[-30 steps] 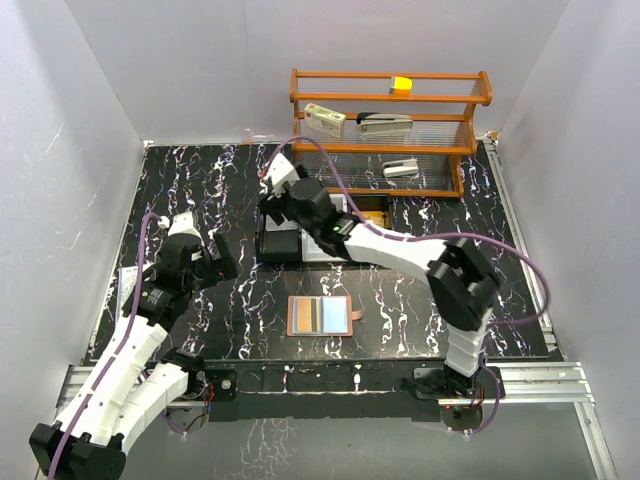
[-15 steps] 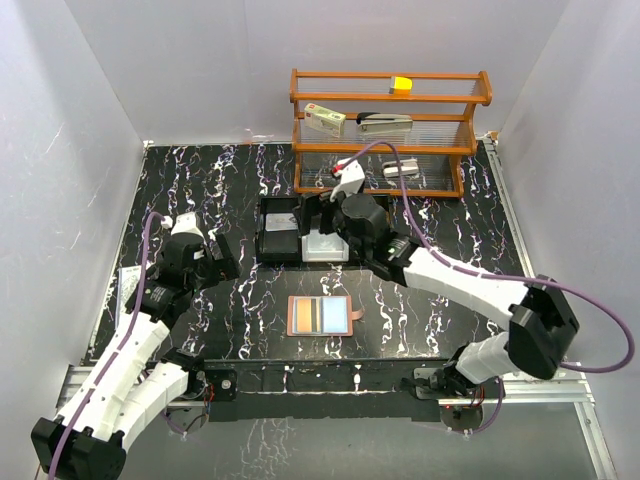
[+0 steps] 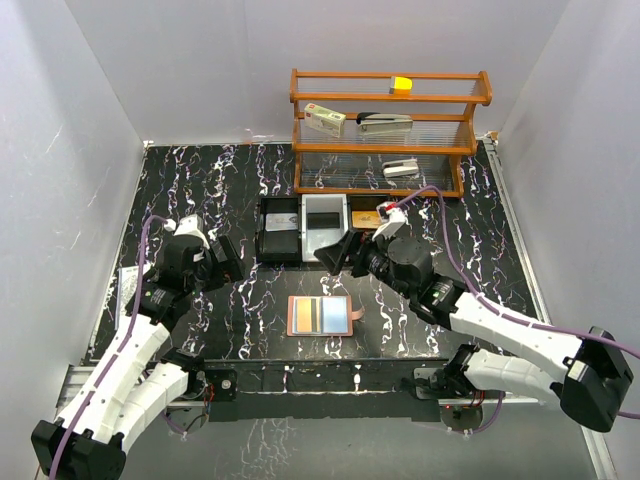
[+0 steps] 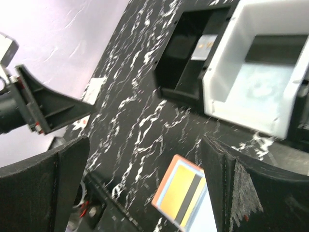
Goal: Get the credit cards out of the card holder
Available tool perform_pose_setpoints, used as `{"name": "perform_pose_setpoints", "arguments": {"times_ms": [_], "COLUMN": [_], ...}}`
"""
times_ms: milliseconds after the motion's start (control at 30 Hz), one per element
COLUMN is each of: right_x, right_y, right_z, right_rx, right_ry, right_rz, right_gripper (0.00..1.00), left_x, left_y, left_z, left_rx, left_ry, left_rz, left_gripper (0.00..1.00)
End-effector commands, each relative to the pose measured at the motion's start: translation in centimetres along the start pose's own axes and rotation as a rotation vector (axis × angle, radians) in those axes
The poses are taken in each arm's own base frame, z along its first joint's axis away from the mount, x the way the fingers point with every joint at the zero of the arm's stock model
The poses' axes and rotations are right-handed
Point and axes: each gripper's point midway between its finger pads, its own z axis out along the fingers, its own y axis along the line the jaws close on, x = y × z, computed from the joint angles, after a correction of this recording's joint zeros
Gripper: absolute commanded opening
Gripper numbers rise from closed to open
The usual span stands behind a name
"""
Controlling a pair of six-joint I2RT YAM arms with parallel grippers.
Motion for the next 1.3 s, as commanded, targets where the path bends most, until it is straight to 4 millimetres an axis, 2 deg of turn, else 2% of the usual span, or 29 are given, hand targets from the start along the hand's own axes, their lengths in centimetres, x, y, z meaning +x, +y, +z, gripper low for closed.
{"name": "perform_pose_setpoints", "arguments": {"times_ms": [0,133,300,500,633,800,933,1033,1200,1267], "right_x": [0.3,1.4,2.8,4.1,3.9,3.6,5.5,7.4,10.3,11.2], "right_y": [3.7,2.9,1.7,0.0,-0.6,-0.8,-0.4,-0.2,0.3,0.6], "right_z": [-0.9,-0.9,-1.1,-2.0,-2.5,-1.9,-0.9,-0.3,0.2,0.5], "right_rx": [-0.175,-0.139,-0.079,-0.024,-0.015,0.007,-0.006,-0.020,-0.048,-0.064], "right_ry": [0.039,0.079,0.129,0.149,0.127,0.116,0.213,0.297,0.416,0.462], "right_rz": [0.101,0.165,0.202,0.196,0.178,0.167,0.170,0.196,0.281,0.302], "right_gripper": [0.98,0.98,0.98,0.98,0.98,0.98,0.98,0.94,0.83,0.75], "left_x": [-1.1,-2.5,-2.4,-0.1,1.4,3.2,5.1,5.8,6.9,7.6], "left_y": [-1.4,-1.7,-3.2,-6.0,-7.2,-8.4,-8.7,-8.9,-8.8,-8.8], "left_z": [-1.5,-1.8,-1.0,0.1,0.9,1.6,2.0,2.0,2.0,2.0], "left_rx": [0.035,0.021,0.075,0.207,0.285,0.364,0.396,0.406,0.418,0.432], "left_ry": [0.002,-0.030,-0.004,0.141,0.212,0.293,0.388,0.423,0.462,0.489], "left_rz": [-0.085,-0.133,-0.189,-0.226,-0.219,-0.223,-0.231,-0.241,-0.244,-0.251], "left_gripper": [0.99,0.99,0.99,0.96,0.92,0.94,0.96,0.95,0.93,0.91]}}
